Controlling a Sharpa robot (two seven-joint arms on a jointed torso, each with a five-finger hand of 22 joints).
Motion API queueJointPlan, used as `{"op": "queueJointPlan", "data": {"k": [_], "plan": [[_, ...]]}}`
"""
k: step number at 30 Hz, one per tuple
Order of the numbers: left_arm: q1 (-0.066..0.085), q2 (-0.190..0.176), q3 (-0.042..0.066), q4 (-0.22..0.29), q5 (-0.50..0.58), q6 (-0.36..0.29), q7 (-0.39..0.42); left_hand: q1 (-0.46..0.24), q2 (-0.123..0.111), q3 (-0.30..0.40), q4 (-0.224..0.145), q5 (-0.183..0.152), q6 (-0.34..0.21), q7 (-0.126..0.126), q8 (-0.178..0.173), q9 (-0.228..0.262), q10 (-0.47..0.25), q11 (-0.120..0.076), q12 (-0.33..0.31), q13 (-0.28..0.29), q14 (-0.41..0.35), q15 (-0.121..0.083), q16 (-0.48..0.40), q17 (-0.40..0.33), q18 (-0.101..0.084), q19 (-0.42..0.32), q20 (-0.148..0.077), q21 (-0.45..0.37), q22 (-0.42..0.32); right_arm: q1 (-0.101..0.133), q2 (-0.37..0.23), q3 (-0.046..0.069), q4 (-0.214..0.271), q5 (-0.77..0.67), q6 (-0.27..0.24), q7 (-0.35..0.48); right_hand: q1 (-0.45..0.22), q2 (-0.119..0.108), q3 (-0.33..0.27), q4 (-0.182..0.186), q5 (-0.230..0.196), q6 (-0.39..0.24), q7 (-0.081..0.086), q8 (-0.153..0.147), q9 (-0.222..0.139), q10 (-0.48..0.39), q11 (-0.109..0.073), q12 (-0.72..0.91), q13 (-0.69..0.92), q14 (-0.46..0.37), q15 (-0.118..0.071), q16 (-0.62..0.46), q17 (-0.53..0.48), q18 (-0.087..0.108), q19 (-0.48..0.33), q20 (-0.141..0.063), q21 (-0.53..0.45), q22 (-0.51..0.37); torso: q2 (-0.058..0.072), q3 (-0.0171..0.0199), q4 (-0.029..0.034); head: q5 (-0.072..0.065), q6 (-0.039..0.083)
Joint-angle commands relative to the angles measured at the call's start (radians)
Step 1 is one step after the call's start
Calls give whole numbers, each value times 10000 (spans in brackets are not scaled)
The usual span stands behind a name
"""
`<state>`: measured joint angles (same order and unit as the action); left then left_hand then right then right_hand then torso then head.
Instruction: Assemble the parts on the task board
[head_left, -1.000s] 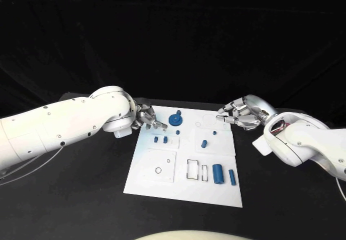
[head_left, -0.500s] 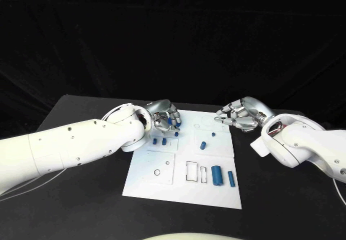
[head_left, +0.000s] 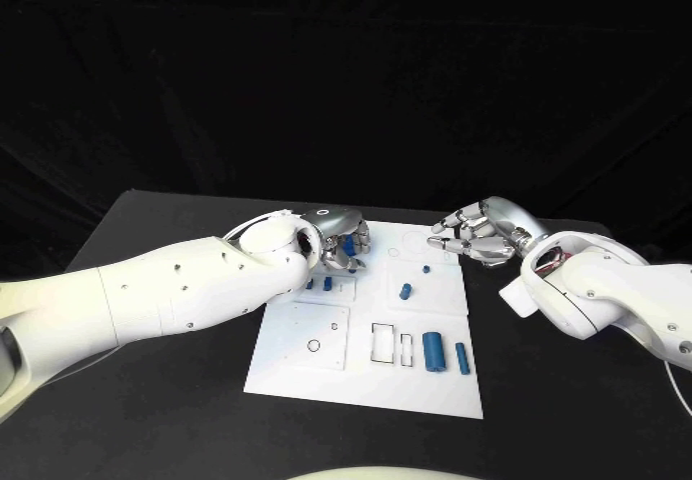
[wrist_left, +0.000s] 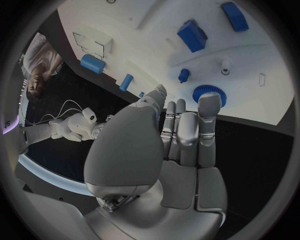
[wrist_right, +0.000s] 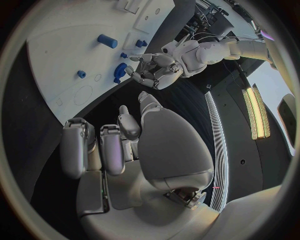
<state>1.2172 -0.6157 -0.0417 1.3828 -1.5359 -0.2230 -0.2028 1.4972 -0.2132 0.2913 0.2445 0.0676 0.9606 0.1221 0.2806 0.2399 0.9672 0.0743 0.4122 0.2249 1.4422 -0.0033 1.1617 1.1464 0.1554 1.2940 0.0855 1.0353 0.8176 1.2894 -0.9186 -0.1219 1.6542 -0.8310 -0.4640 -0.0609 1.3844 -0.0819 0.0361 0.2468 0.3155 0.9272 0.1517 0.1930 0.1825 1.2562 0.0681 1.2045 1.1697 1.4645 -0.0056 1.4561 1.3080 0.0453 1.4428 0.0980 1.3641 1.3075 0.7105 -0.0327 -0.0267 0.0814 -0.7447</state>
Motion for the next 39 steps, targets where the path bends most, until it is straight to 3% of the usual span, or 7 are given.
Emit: {"op": "queueJointPlan", "data": {"k": [1,8,19,25,39], "plan": [[-3,91,3,-128,-654,1134,-165,-21,-64,41,-13,7,138,-15,-89,-80,69,7,-96,-124,84,3,232,96,-214,95,18,297,342,-9,12,0,10,-16,-29,104,-45,49,-31,-35,41,-4,-39,32,-13,-52,-46,-41,-12,618,-46,-40,761,104,-94,2,-62,1168,3,6,-4,-11,-20],[-5,174,8,-306,-787,1515,-178,-26,-13,118,-55,12,334,-21,-233,-224,306,-14,-251,-346,292,-33,754,390,-331,381,5,970,1144,-12,43,0,3,1,-12,143,-51,51,-35,-35,65,-9,-37,33,-16,-58,-44,-46,-18,610,-46,-63,727,111,-111,1,-91,1150,3,-6,9,-40,-40],[-7,285,33,-537,-790,1466,-177,18,73,256,-101,18,436,-21,-357,-324,492,-35,-365,-492,336,-48,893,391,-383,475,-5,1278,1513,-18,71,0,-4,1,-3,164,-54,50,-38,-34,71,-11,-37,34,-17,-59,-44,-47,-19,609,-46,-65,724,112,-115,1,-98,1145,-6,-10,11,-58,-54],[-8,324,49,-597,-716,1470,-140,78,188,428,-151,17,575,-38,-433,-385,749,-81,-437,-589,379,-85,1014,418,-427,546,-13,1509,1795,-22,80,0,-6,0,8,169,-54,50,-38,-34,71,-11,-37,34,-17,-59,-44,-47,-19,609,-46,-65,724,112,-115,1,-98,1145,-8,8,18,-51,-60],[-34,501,53,-764,-603,1693,-2,181,315,733,-338,12,838,-75,-581,-484,1187,-160,-656,-755,423,-151,1157,399,-473,606,-53,1794,2131,-25,98,1,-4,0,45,171,-59,52,-41,-35,83,-12,-37,36,-18,-40,-43,-25,5,608,-46,-69,720,109,-106,1,-87,1155,-1,-2,4,-37,-66]]}}
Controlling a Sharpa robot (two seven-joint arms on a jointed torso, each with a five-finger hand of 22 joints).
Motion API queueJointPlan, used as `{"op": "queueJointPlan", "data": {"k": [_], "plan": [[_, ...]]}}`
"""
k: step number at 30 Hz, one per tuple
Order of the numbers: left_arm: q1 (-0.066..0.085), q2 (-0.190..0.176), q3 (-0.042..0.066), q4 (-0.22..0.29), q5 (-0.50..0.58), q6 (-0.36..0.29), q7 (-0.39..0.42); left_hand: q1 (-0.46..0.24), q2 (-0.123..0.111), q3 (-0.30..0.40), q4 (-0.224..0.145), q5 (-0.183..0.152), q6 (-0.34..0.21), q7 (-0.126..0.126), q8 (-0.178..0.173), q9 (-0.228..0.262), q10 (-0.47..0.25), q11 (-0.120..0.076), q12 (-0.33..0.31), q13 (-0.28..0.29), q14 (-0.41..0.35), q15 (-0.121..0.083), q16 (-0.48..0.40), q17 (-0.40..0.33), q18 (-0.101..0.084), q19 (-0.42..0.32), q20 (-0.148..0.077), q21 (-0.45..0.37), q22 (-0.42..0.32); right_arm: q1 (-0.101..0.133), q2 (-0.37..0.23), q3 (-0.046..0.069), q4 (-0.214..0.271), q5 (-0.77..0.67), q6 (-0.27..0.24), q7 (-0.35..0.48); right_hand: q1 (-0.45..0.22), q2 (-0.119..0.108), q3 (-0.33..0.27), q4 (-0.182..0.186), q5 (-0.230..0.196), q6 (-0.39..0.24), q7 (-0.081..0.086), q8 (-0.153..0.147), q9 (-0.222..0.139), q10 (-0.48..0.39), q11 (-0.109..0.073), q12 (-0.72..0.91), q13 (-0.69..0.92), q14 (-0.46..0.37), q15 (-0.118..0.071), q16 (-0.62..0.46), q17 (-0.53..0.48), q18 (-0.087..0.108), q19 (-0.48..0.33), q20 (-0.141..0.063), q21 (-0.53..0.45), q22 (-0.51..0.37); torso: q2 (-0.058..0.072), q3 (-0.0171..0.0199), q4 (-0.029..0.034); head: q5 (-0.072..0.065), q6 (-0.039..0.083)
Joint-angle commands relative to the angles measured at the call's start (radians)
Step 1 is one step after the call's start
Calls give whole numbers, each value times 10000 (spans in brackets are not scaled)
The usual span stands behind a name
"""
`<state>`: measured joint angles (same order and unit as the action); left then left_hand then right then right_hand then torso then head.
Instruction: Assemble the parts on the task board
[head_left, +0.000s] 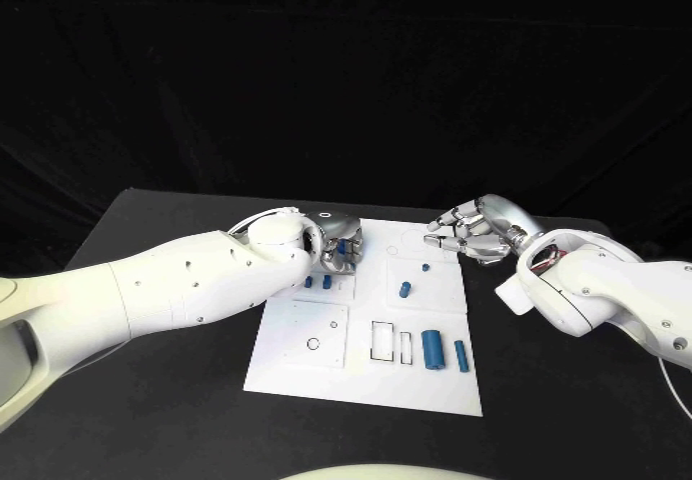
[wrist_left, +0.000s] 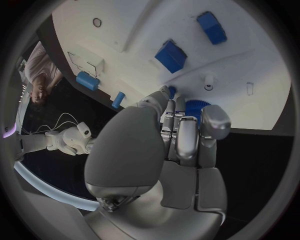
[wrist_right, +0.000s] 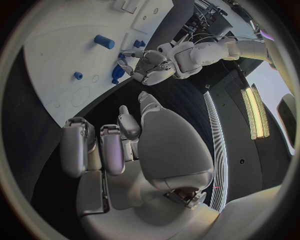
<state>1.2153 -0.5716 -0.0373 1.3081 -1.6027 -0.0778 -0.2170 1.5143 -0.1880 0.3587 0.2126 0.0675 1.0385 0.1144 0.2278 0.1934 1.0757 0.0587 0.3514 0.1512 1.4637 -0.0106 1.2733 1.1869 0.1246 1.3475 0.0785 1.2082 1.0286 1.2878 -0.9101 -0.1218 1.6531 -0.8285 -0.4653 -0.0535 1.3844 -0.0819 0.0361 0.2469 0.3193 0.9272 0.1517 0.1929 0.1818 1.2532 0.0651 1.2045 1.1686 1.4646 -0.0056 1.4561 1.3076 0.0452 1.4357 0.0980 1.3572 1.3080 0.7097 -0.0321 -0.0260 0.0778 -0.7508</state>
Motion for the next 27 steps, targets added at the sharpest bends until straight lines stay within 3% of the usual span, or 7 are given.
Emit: {"op": "queueJointPlan", "data": {"k": [1,12,18,27], "plan": [[-24,82,9,-31,91,257,155,9,63,59,-18,13,59,2,-54,-19,102,-4,-47,-18,208,-78,41,-6,-165,72,17,64,21,-8,14,-1,7,-25,61,98,-59,52,-41,-35,45,-12,-36,36,-12,-11,-14,-25,16,608,-46,-69,724,110,-34,1,-17,1150,4,-7,-2,-1,-5],[-64,186,8,-208,264,556,67,-64,82,149,-67,13,102,40,-173,-81,167,26,-221,-103,135,-60,-144,-333,-171,54,8,124,83,-8,14,-1,8,-25,60,115,-61,52,-43,-35,51,-11,-36,38,-12,-10,-14,-24,16,606,-46,-76,714,115,-49,1,-41,1135,-1,0,9,19,11],[-69,174,9,-245,333,619,37,128,186,405,-321,21,199,70,-259,-128,300,22,-338,-154,97,-65,-180,-463,-180,33,-1,193,166,-8,9,-1,6,-25,63,117,-59,53,-43,-38,56,-10,-37,40,-12,-11,-15,-25,15,604,-46,-81,707,117,-53,1,-48,1130,4,-7,2,1,7],[-70,127,12,-238,367,658,-46,63,89,585,-495,15,123,132,-451,-221,202,96,-578,-252,67,-7,-184,-581,-183,-16,31,234,207,-8,-4,-1,5,-25,72,114,-60,53,-43,-38,57,-9,-37,41,-12,-11,-15,-24,15,604,-46,-81,706,118,-54,1,-49,1130,-1,1,15,-18,-10]]}}
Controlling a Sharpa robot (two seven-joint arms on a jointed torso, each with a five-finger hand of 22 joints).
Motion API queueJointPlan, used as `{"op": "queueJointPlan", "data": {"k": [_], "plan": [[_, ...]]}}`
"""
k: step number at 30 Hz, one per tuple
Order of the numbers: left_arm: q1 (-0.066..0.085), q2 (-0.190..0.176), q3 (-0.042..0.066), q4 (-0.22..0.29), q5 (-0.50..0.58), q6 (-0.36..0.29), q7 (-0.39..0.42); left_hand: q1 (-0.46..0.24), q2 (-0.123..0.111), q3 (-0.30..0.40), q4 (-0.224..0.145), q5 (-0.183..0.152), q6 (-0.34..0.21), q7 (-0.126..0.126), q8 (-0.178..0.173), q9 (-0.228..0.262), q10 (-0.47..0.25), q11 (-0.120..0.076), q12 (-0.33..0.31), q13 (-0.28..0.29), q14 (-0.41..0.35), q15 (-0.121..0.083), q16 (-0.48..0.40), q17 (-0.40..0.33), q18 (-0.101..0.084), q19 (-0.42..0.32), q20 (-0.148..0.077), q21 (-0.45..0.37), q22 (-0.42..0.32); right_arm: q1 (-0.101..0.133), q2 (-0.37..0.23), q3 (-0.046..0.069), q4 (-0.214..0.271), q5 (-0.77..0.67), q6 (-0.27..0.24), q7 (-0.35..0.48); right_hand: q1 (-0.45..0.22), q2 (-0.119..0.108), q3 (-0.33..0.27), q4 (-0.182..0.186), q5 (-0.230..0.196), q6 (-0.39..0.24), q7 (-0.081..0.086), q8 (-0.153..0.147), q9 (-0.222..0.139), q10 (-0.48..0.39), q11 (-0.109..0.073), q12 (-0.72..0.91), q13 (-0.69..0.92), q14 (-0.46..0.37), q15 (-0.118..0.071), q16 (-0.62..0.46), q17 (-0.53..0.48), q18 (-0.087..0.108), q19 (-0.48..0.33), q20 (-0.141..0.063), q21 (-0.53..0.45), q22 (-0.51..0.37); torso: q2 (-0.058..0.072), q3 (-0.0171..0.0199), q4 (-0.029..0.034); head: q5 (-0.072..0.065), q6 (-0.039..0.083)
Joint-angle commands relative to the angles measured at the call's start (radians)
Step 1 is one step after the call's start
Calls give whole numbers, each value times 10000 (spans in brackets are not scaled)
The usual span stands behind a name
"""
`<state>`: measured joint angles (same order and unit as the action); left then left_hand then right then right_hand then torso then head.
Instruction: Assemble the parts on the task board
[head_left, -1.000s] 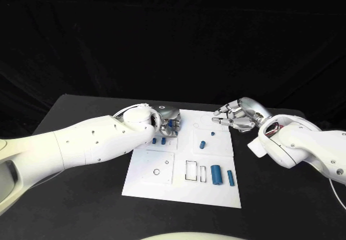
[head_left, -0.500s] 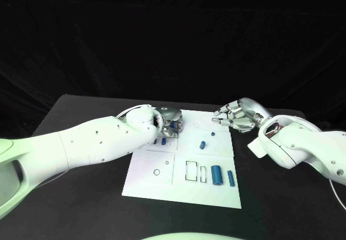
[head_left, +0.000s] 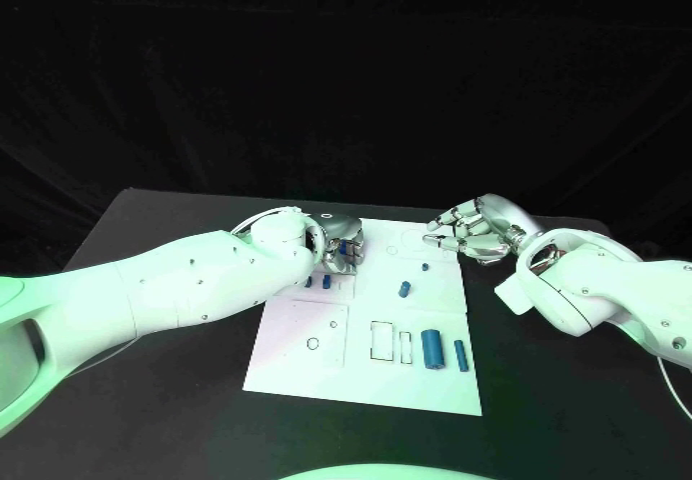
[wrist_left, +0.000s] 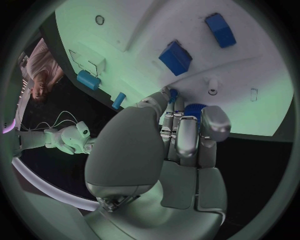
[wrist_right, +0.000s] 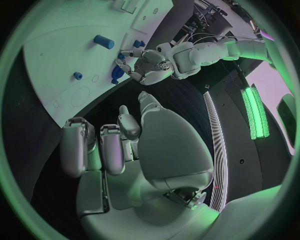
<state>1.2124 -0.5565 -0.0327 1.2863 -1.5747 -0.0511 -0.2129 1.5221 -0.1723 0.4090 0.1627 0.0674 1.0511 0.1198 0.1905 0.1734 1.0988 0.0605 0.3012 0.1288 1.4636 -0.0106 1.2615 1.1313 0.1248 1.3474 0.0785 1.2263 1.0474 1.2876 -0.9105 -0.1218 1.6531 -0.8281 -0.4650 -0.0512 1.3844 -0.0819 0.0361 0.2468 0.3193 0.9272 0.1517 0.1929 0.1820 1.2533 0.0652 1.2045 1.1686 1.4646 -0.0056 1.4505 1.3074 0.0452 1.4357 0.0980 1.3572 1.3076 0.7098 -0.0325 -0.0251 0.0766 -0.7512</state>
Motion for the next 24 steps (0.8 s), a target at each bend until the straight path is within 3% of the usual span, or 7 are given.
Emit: {"op": "queueJointPlan", "data": {"k": [1,7,13,24], "plan": [[-42,-30,-33,-16,89,393,-92,-27,-81,106,-14,16,-21,84,-105,-33,-58,90,-115,-45,63,3,-66,-40,-184,-24,37,54,18,-7,0,-1,5,-28,70,91,-61,54,-45,-39,63,-5,-38,45,-14,-11,-16,-23,15,603,-47,-27,706,118,-56,1,-53,1131,-2,5,6,-6,-6],[-42,-51,-32,12,105,380,-76,-40,-96,233,-117,122,-28,94,-186,-73,-38,105,-196,-81,61,17,-23,-51,-192,-23,59,110,90,-7,-5,-1,8,-28,67,93,-61,54,-45,-39,63,-5,-38,45,-14,-11,-16,-23,15,603,-47,-27,706,118,-56,1,-53,1131,1,4,3,-12,-15],[-43,-82,-30,57,113,240,3,170,21,595,-525,143,271,54,-176,-79,563,-32,11,51,138,-97,161,57,-261,147,7,431,520,-7,-7,-1,9,-28,46,105,-61,54,-45,-39,63,-5,-38,45,-14,-11,-16,-23,15,603,-47,-27,706,118,-56,1,-53,1131,1,8,-1,-4,-13],[-43,-115,-19,100,255,-408,221,177,78,896,-897,153,528,37,-209,-98,858,-97,92,194,163,-151,243,51,-302,216,-41,618,753,-7,-4,-1,8,-28,16,131,-61,54,-45,-39,63,-5,-38,45,-14,-11,-16,-23,15,603,-47,-27,706,118,-56,1,-53,1131,0,3,-7,19,23]]}}
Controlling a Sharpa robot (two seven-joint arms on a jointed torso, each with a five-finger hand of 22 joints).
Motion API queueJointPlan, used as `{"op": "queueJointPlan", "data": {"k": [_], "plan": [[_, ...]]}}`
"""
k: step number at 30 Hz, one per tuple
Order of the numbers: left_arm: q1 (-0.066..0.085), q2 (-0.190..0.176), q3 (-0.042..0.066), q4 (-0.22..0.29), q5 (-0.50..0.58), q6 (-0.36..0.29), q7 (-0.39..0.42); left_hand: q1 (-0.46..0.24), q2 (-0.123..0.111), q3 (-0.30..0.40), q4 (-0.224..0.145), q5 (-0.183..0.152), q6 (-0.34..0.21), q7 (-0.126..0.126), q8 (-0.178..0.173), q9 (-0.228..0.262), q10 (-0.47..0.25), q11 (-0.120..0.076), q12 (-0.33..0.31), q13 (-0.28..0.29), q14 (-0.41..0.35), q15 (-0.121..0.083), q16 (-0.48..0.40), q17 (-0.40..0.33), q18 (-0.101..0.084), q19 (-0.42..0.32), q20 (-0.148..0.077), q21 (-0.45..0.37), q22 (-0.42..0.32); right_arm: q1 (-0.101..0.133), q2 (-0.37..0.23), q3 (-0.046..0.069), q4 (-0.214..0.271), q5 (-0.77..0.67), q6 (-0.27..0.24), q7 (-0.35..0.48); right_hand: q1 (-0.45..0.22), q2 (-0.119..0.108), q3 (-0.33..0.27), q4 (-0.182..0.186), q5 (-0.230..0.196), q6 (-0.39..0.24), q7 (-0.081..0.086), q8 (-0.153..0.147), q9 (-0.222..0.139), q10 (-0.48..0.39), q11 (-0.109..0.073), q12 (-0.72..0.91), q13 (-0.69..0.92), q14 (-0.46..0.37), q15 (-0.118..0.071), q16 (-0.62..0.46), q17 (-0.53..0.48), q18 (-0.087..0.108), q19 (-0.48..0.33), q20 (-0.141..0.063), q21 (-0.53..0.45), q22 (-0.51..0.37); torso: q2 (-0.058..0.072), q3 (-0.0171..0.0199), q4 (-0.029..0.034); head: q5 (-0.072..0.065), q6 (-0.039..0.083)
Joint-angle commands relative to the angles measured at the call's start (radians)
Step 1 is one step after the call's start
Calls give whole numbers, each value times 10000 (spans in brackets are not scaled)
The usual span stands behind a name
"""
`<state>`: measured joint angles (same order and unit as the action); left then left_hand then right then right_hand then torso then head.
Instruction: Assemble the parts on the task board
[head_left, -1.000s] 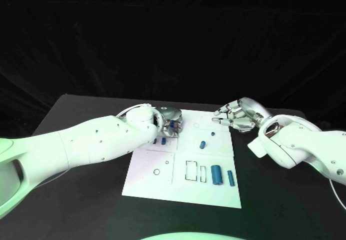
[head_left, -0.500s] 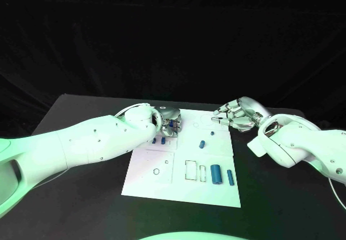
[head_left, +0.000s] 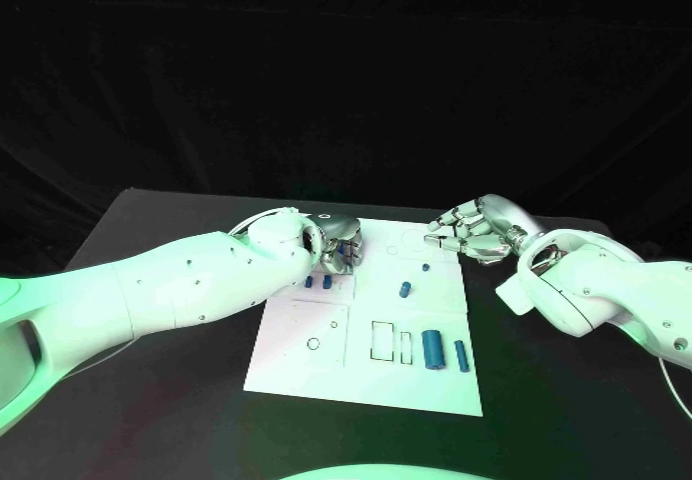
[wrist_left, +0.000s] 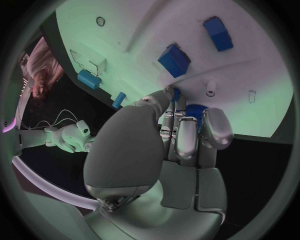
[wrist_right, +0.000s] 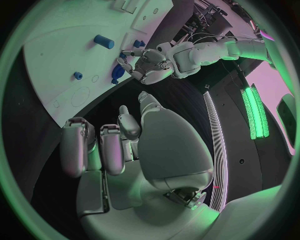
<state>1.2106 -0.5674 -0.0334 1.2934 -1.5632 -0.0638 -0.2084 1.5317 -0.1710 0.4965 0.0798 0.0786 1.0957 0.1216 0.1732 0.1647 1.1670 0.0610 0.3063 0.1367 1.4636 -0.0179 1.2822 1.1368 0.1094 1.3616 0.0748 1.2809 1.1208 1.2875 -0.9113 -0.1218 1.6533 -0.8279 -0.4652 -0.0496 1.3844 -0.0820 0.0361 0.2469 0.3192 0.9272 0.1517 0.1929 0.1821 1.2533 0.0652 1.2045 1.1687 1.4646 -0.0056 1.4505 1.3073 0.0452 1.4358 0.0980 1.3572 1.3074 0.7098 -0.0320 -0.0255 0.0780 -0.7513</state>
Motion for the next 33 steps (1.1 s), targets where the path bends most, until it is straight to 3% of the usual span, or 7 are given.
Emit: {"op": "queueJointPlan", "data": {"k": [1,9,18,22,33], "plan": [[-25,-13,-10,39,157,-341,199,76,66,35,-84,44,92,19,-41,-13,183,-102,40,122,164,-79,38,-7,-149,75,-5,79,27,-7,4,0,5,-30,15,117,-61,54,-45,-39,63,-5,-38,45,-15,-11,-16,-23,14,603,-47,-27,706,118,-56,1,-53,1134,0,-2,-3,5,24],[-24,-196,81,276,325,-733,356,2,37,78,-146,43,132,29,-66,-23,207,-99,32,155,169,-80,58,-10,-152,74,-6,101,49,-7,3,0,-2,-30,-21,141,-66,60,-48,-39,72,2,-39,52,-15,3,-17,-8,29,604,-47,-26,711,119,-57,0,-58,1132,-4,8,15,10,60],[7,-729,409,937,444,-765,266,-85,16,98,-172,34,172,32,-82,-30,227,-101,22,179,174,-79,77,-10,-156,75,-3,121,73,-7,-18,1,-7,-30,-61,152,-66,60,-48,-39,72,2,-39,52,-15,3,-17,-8,29,604,-47,-26,711,119,-57,0,-58,1132,-7,12,13,35,96],[47,-1011,502,1222,507,-701,201,-131,7,105,-179,29,195,30,-88,-31,238,-104,15,190,178,-80,88,-8,-156,72,-1,124,74,-7,-30,1,1,-29,-68,150,-66,60,-48,-39,72,2,-39,52,-15,3,-17,-8,29,604,-47,-26,711,119,-57,0,-58,1132,-2,7,8,37,116],[83,-1400,573,1250,733,-367,158,-309,-34,117,-179,19,225,21,-134,-48,237,-107,-42,214,166,-78,75,-72,-148,45,1,116,56,-6,-49,1,15,-25,-64,148,-66,60,-48,-39,72,2,-39,52,-15,3,-17,-8,29,604,-47,-26,711,119,-57,0,-58,1132,5,-11,9,0,113]]}}
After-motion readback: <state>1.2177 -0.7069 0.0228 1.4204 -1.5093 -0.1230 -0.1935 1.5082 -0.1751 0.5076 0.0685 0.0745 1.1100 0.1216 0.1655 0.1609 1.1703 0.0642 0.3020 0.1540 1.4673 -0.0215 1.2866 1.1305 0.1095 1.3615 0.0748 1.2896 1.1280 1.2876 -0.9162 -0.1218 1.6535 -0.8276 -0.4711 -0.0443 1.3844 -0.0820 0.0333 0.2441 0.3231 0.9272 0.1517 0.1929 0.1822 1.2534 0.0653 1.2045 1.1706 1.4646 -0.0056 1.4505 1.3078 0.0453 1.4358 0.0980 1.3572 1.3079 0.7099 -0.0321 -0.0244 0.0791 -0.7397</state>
